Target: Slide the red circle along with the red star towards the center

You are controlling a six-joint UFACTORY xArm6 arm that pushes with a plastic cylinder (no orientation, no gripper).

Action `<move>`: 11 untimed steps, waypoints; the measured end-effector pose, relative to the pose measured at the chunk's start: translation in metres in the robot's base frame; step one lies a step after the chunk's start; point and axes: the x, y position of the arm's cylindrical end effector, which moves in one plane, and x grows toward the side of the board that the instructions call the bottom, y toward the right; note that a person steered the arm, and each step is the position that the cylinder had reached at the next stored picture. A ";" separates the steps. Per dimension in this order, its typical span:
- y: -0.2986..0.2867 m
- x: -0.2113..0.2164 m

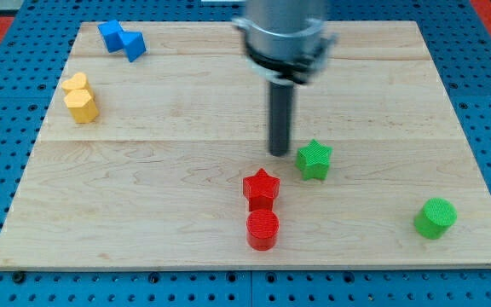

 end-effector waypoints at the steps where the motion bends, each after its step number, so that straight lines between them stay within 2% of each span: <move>1: 0.095 0.022; 2: 0.099 0.029; 3: 0.028 0.025; 4: 0.031 0.064; 5: 0.048 0.134; 6: 0.046 0.144; 9: -0.060 0.144; 10: -0.082 0.091; 11: -0.061 0.019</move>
